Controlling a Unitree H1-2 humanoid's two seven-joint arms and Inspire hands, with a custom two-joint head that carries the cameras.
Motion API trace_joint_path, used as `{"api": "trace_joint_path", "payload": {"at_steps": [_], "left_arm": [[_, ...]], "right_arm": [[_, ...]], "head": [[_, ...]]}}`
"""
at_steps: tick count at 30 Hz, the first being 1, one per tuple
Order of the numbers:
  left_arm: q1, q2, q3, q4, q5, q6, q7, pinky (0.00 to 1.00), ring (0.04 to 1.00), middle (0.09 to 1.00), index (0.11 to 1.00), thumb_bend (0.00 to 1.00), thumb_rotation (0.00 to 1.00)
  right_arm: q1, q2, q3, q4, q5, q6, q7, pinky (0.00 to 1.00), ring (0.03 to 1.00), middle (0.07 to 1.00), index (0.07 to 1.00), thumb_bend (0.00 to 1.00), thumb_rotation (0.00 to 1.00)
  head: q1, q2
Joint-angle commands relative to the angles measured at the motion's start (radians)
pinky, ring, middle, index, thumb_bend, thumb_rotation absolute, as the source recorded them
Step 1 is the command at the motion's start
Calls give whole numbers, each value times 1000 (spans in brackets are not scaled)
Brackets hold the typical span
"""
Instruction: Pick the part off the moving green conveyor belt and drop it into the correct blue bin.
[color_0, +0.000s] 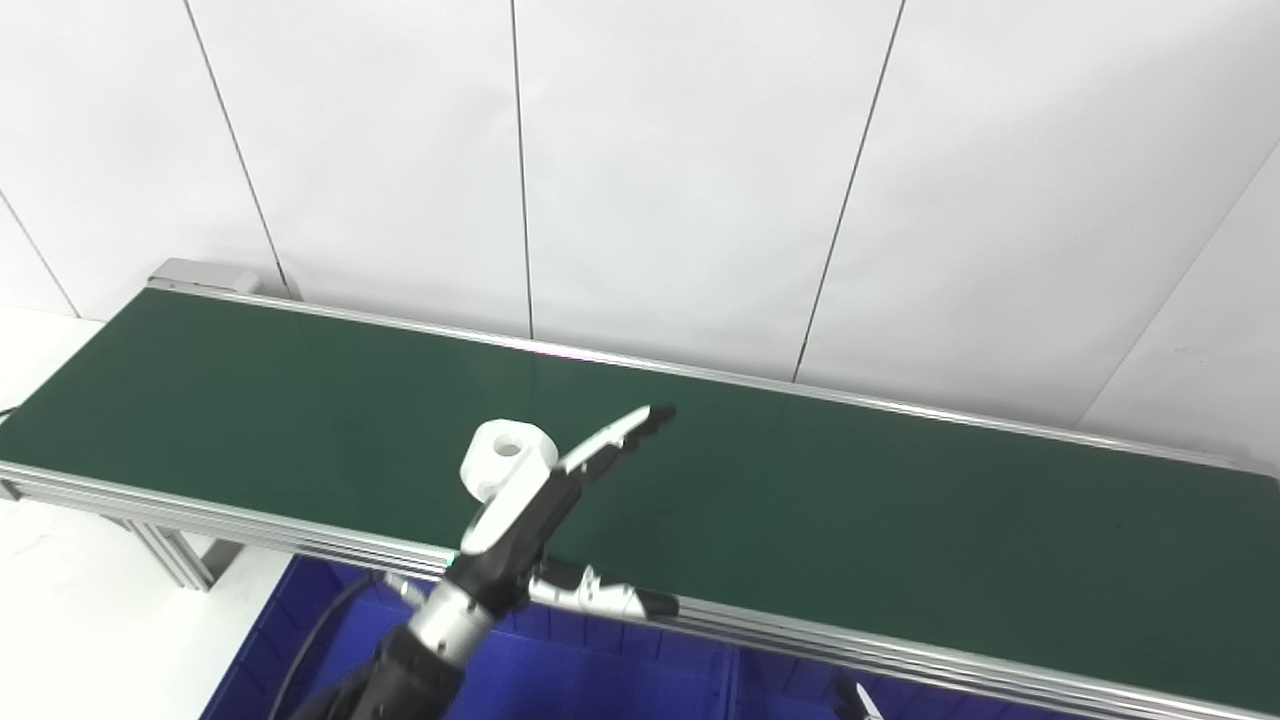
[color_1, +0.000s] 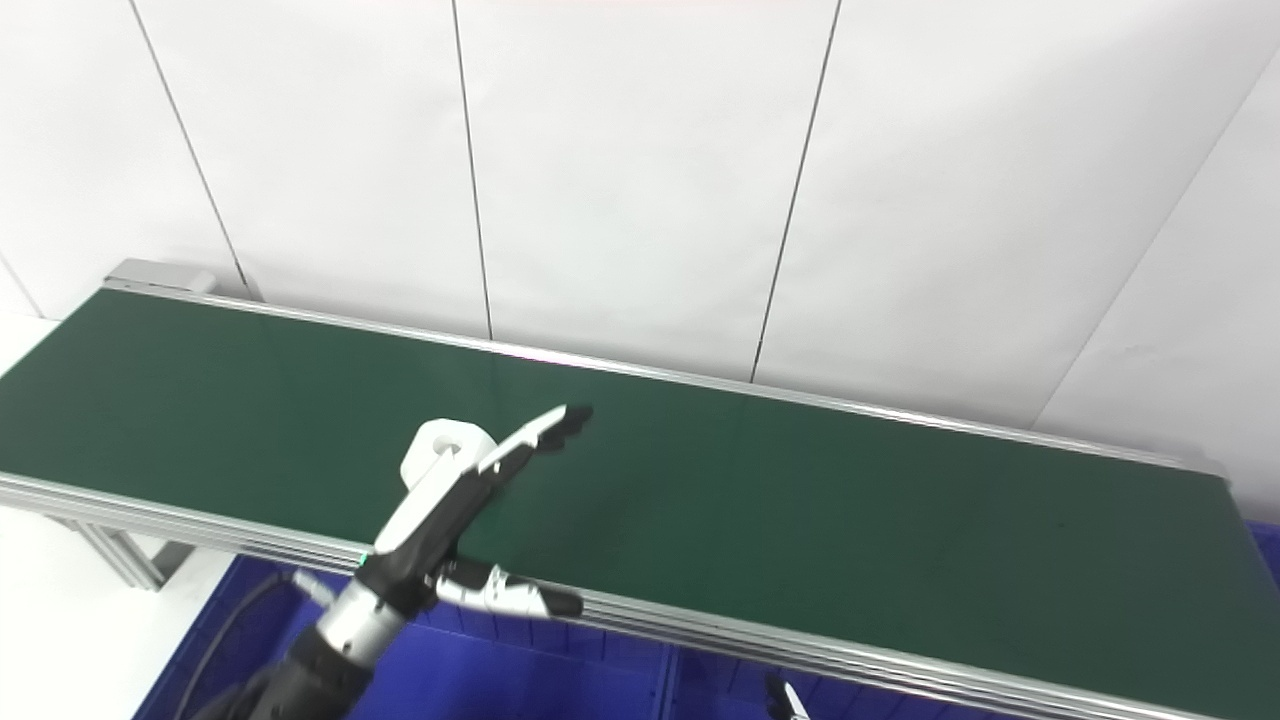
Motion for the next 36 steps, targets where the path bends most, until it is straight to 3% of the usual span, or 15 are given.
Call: {"api": "trace_joint_path", "payload": {"at_steps": [1,9,18,23,36], "left_arm": [[-76,24,35,-1,4,30,-37,846,895,923,922,650,467],[-221,55,77,126,60,113,-132,871,926,945,944,702,371],[-333,73,66,322,131,139,-160,841,916,946,949,755,306],[-363,76,47,383,182,208,-194,848,936,959,972,798,284],[-385,82,17,506,167,243,-286,866,936,952,949,867,79]], "right_arm": [[-23,9,6,-8,-5,-56,-29,836,878,904,922,687,686],[-45,5,33,12,-11,-56,-71,836,873,897,914,676,661],[-55,1,52,16,-31,-56,-106,839,871,894,914,683,696],[-56,3,60,15,-33,-56,-118,828,864,891,913,687,700],[-53,-6,70,10,-26,-56,-134,830,869,893,914,693,728]], "head": [[-3,2],[-8,7],[-7,6],[-7,5],[-3,12]]}}
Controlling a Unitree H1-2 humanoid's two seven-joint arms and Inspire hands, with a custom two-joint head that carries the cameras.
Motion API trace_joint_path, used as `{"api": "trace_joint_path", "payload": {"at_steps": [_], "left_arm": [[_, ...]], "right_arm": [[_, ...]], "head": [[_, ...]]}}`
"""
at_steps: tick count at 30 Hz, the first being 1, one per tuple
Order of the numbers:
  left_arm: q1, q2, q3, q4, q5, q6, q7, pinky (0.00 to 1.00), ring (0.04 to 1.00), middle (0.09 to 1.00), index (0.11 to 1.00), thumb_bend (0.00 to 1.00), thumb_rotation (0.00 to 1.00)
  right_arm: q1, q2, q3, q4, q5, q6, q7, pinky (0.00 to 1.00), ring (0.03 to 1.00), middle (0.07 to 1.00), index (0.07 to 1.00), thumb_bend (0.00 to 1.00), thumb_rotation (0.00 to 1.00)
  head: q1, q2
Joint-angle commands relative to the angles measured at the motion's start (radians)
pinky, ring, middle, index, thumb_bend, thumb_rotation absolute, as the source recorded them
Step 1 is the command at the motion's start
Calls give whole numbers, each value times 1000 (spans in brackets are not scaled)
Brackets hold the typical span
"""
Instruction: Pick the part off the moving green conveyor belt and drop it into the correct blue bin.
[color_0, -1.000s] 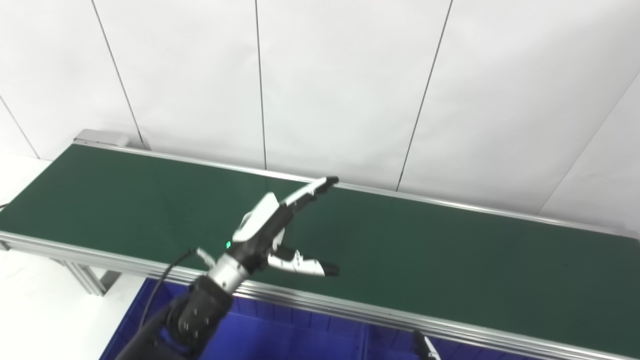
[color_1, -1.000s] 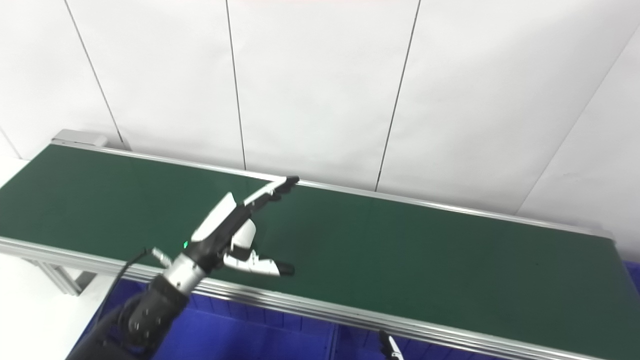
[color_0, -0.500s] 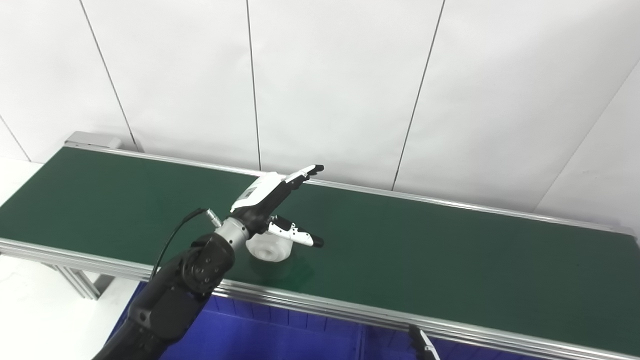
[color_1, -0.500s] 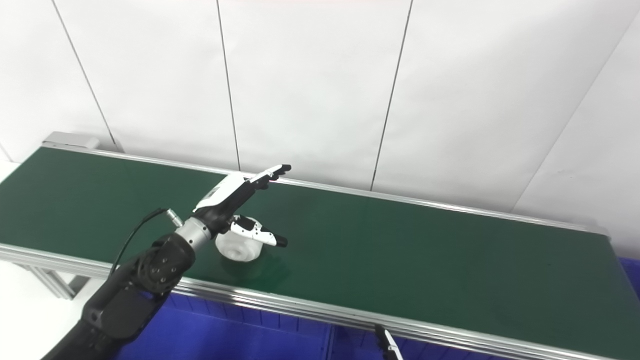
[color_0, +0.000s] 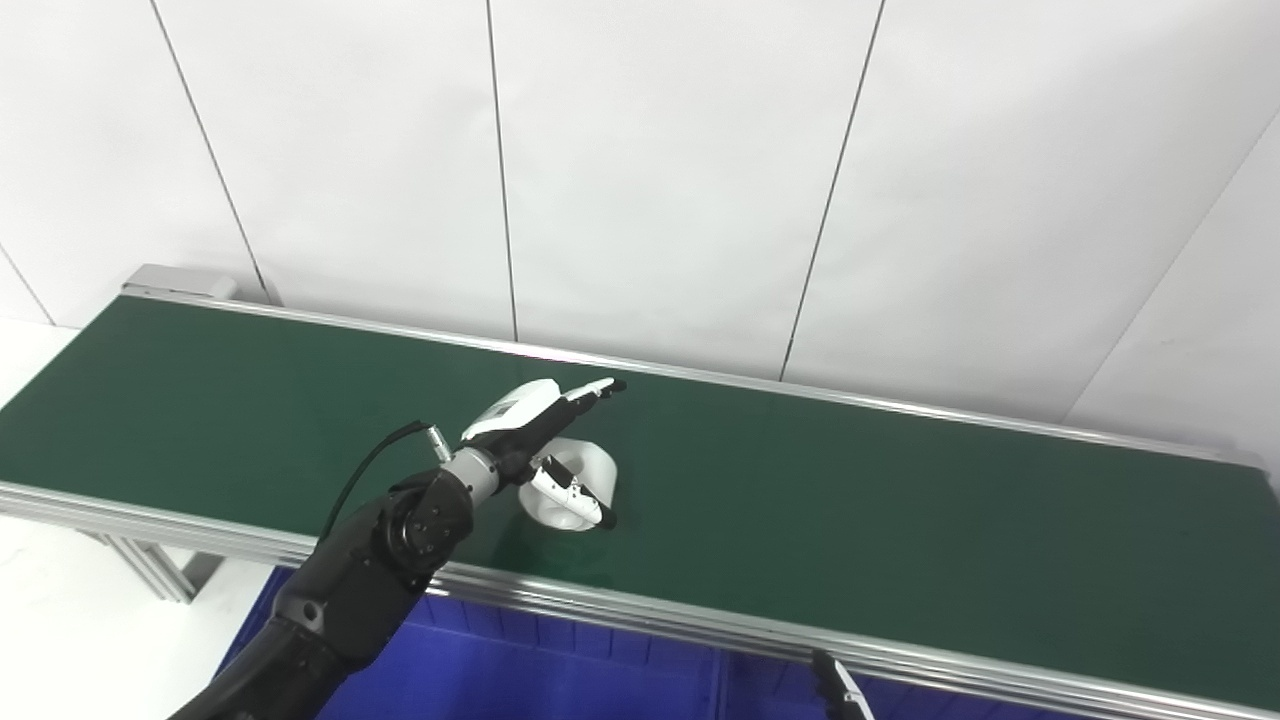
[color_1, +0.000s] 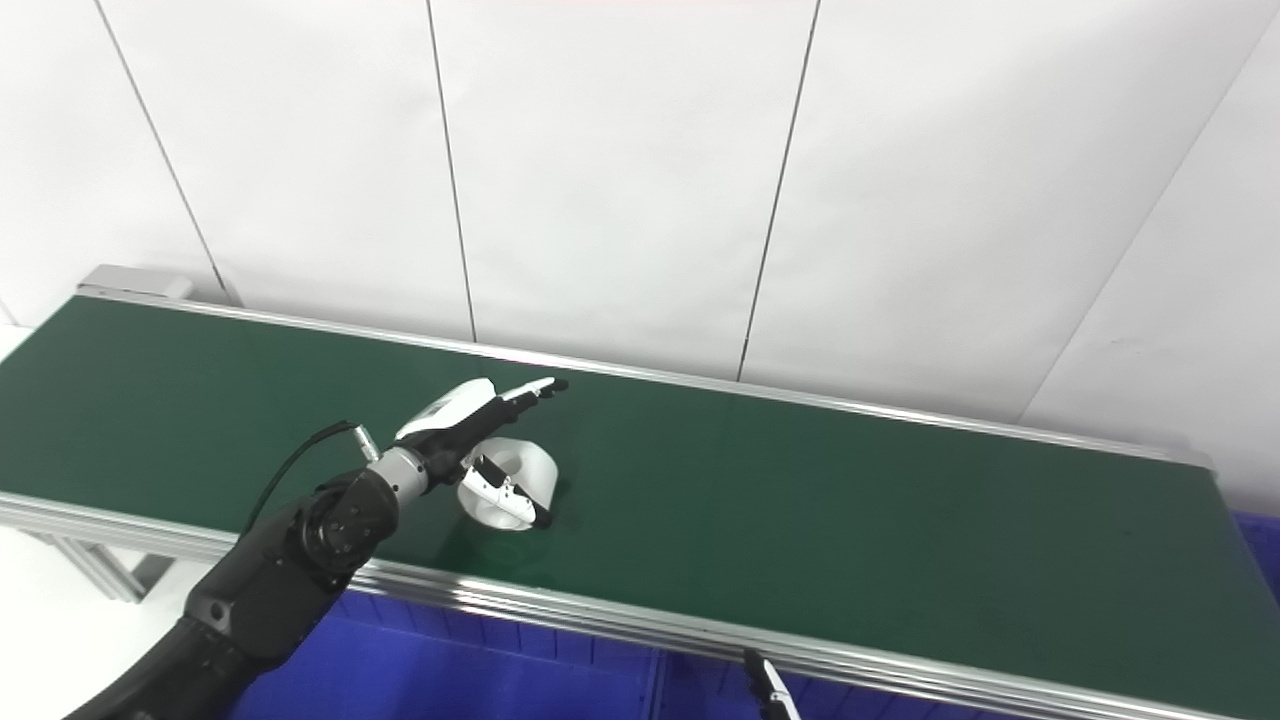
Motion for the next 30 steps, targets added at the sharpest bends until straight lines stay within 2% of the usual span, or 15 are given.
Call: {"api": "trace_joint_path", "payload": {"at_steps": [1,5,9,11,12,14,18,20,22,25,30], "left_arm": [[-44,28,-4,-3,-8,-3,-13,860,932,948,949,878,60],[-43,25,-19,48,-12,-14,-24,844,911,931,933,901,12],[-35,20,-40,75,14,-47,18,768,821,845,842,803,0],[-29,13,-45,92,32,-75,71,549,638,699,752,693,0],[-26,8,-46,99,43,-94,108,480,510,592,665,578,0],[-22,-2,-43,112,56,-122,167,459,437,521,539,511,0],[-13,-23,-26,123,48,-172,249,411,403,505,533,497,0],[-8,-32,-15,118,34,-193,273,430,405,504,531,496,0],[-4,-41,-2,115,20,-219,295,336,405,495,514,497,0],[9,-51,17,90,2,-246,308,397,396,483,544,494,0],[55,-56,54,-18,-47,-257,291,452,414,497,535,496,0]], "right_arm": [[-11,0,-1,-21,-6,-55,-34,826,867,891,911,688,723],[-10,-2,2,-27,8,-55,-33,832,870,892,910,670,702],[-9,-4,3,-30,7,-55,-38,836,869,891,910,664,699],[-12,-5,8,-26,0,-55,-49,828,865,887,907,656,700],[-13,-5,10,-24,-1,-55,-55,826,862,884,904,653,697],[-13,-6,11,-24,-2,-55,-60,823,861,881,901,650,695],[-12,-9,14,-28,-9,-55,-66,818,856,878,898,643,703],[-13,-10,15,-28,-10,-55,-67,819,855,876,896,652,711],[-13,-12,16,-30,-9,-55,-63,823,859,879,899,648,710],[-8,-11,12,-39,-8,-55,-57,827,860,879,899,647,711],[4,-10,1,-66,-17,-55,-41,826,859,881,902,651,723]], "head": [[1,1],[-1,3],[-1,5],[-1,5],[-2,6],[-2,6],[-1,12],[-1,14],[-3,19],[-6,25],[-29,91]]}}
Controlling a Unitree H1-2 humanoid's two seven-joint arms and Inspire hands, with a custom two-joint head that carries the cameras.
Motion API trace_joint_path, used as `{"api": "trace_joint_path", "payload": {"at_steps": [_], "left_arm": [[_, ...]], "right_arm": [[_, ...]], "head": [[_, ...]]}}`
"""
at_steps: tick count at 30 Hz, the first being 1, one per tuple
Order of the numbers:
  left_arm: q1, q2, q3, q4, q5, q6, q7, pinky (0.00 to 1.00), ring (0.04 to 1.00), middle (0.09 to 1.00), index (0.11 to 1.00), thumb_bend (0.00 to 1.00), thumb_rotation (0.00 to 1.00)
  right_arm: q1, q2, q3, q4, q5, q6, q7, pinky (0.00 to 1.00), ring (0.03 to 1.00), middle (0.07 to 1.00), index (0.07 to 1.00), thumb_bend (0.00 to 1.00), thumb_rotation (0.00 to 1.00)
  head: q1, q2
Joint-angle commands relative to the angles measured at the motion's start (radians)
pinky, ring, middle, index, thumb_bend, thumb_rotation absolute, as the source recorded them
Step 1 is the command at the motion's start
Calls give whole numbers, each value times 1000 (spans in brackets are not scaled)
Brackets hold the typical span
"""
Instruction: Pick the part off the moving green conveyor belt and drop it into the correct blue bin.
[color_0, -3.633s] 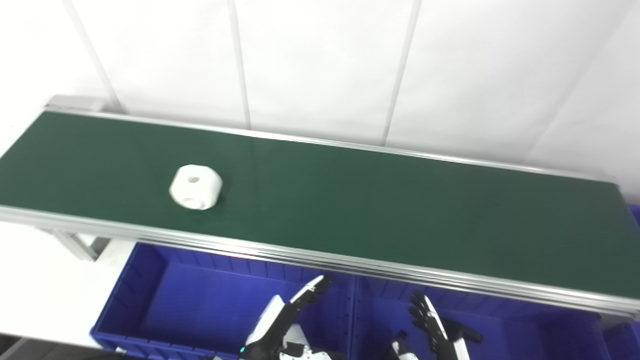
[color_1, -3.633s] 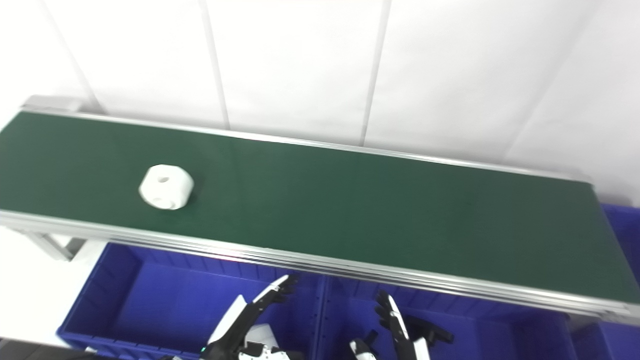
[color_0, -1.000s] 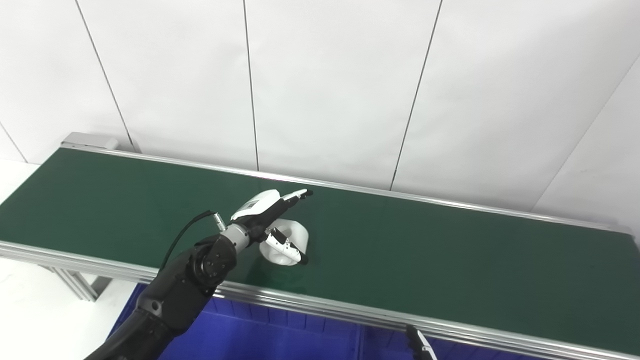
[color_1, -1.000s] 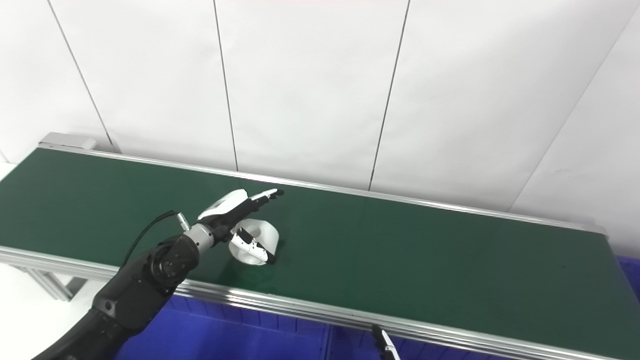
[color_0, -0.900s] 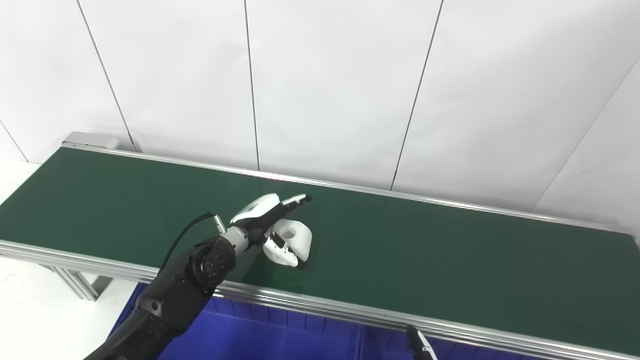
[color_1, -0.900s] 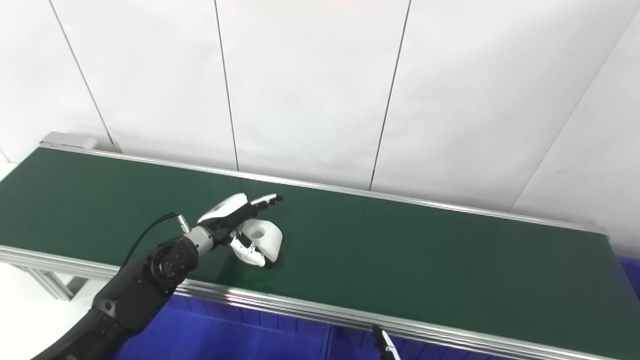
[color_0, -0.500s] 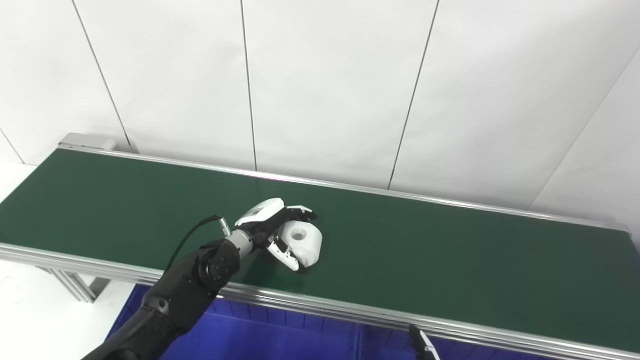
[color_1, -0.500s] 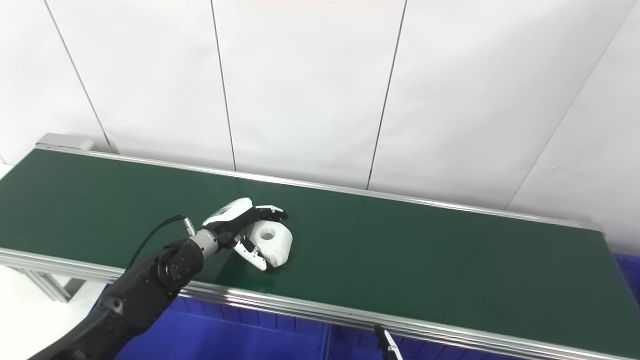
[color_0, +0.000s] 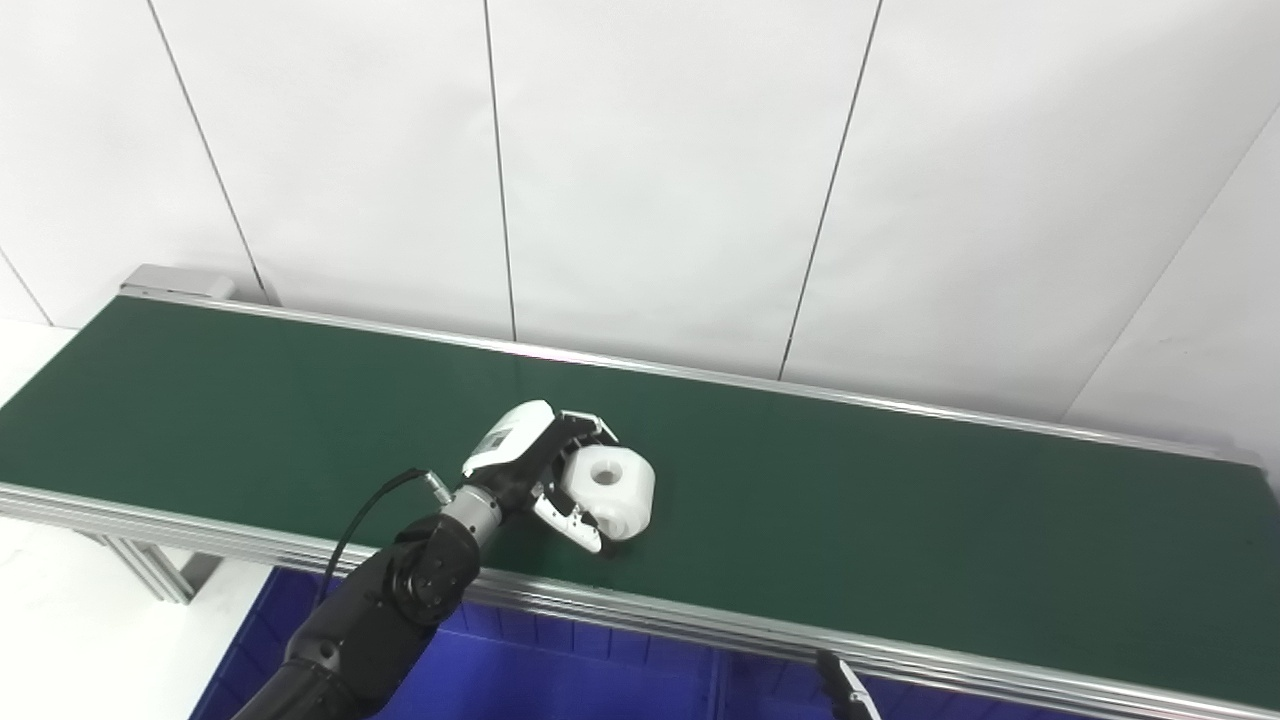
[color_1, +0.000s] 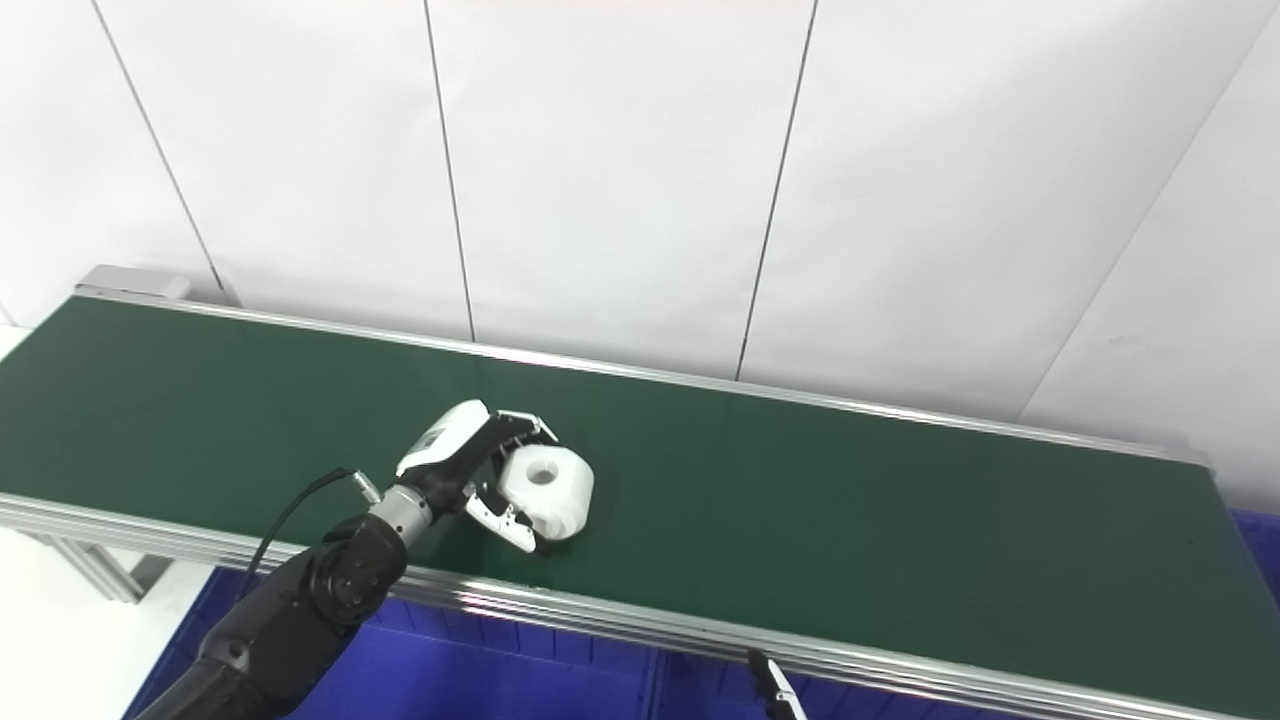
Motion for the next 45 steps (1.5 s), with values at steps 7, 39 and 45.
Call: {"api": "trace_joint_path", "payload": {"at_steps": [7,39,45], "left_arm": [[131,6,66,-285,-103,-71,-5,448,421,500,528,498,0],[420,66,38,-4,206,-253,288,421,402,509,533,496,0],[425,57,42,-1,118,-176,184,693,749,779,723,574,156]], "right_arm": [[13,9,-41,-98,-18,-55,36,826,861,885,904,657,743],[69,105,-197,-183,-81,-53,194,800,846,868,883,645,718],[77,112,-204,-188,-78,-51,206,807,851,871,886,651,713]], "head": [[-34,111],[-68,163],[-71,159]]}}
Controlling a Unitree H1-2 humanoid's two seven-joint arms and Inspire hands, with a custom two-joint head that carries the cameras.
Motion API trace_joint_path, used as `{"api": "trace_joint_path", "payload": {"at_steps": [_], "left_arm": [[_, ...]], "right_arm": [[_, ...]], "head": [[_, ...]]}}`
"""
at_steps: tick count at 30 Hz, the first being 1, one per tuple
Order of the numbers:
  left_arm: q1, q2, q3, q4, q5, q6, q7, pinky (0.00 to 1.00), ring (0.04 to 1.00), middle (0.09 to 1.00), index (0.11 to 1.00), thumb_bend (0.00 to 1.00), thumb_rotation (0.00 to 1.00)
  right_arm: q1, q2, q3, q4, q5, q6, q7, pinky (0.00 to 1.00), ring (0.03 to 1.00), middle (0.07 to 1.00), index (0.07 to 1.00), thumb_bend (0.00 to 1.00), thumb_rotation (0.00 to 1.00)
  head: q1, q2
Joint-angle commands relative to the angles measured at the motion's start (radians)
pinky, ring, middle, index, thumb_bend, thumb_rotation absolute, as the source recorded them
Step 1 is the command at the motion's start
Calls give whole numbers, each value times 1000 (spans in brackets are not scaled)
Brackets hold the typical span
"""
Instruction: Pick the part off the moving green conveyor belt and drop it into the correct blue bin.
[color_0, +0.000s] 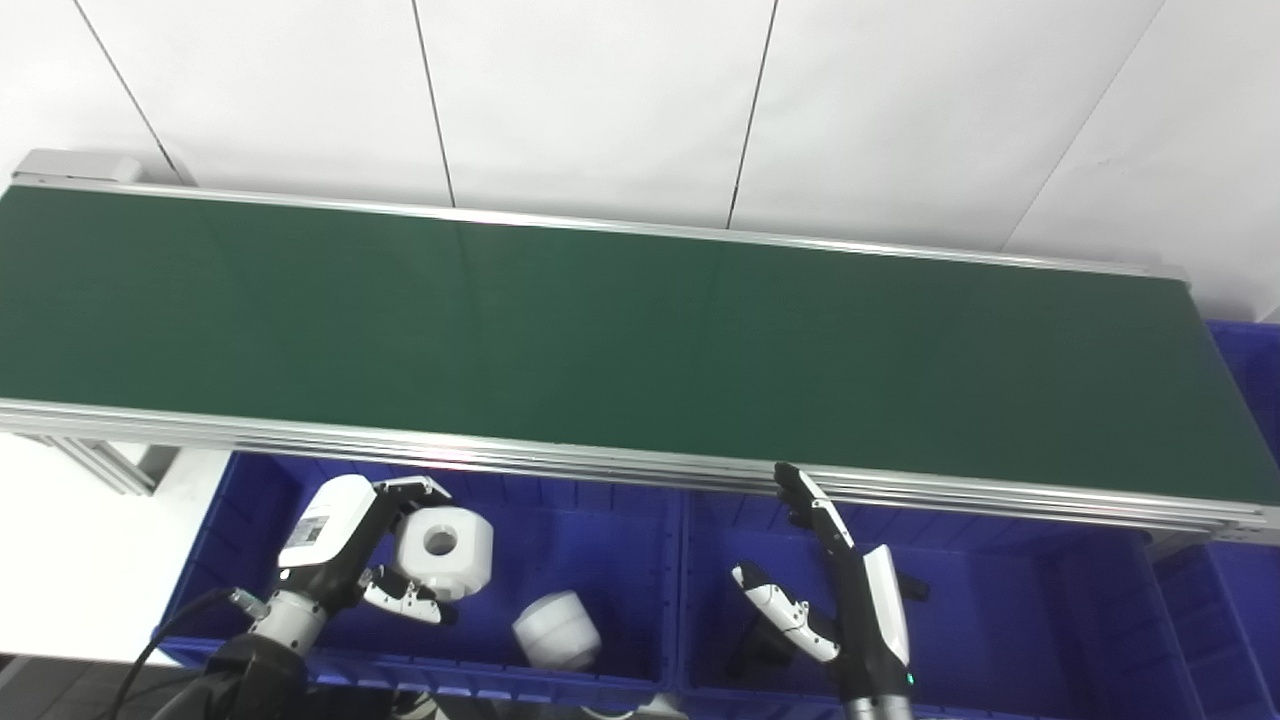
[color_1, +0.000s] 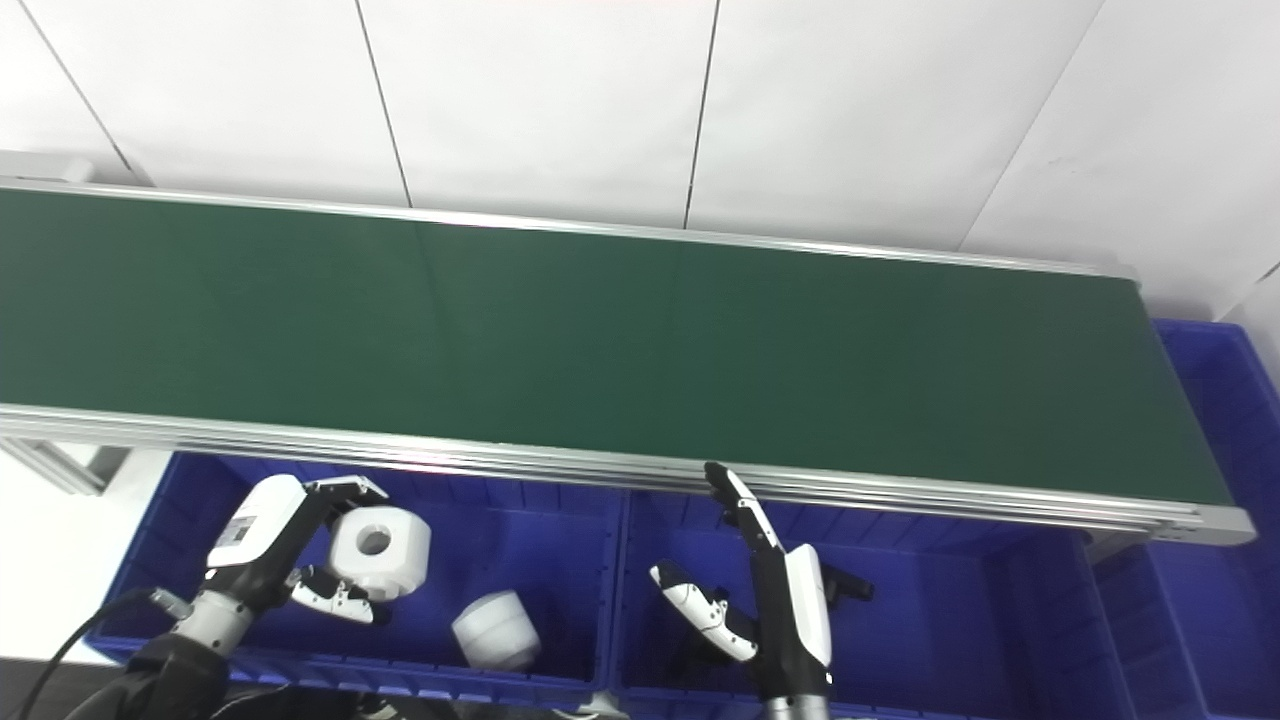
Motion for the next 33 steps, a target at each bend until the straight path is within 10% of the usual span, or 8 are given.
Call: {"api": "trace_joint_path", "payload": {"at_steps": [1,12,22,33], "left_arm": [[-5,1,7,-58,-52,38,-45,731,800,828,796,600,262],[51,-83,-14,-278,-239,83,-198,800,871,911,927,821,817],[123,-191,-94,-407,-373,32,-294,846,892,909,932,810,770],[127,-257,-108,-283,-396,-61,-255,845,904,935,932,814,674]], "right_arm": [[2,16,-8,-38,-3,-49,1,803,847,868,884,653,713],[13,32,-19,-38,-12,-48,8,798,841,864,884,668,726],[21,29,-14,-35,-15,-51,9,805,842,864,888,677,737],[32,22,-25,-25,-7,-44,52,807,848,878,911,665,719]], "head": [[-1,1],[-30,-14],[-83,-40],[-72,-109]]}}
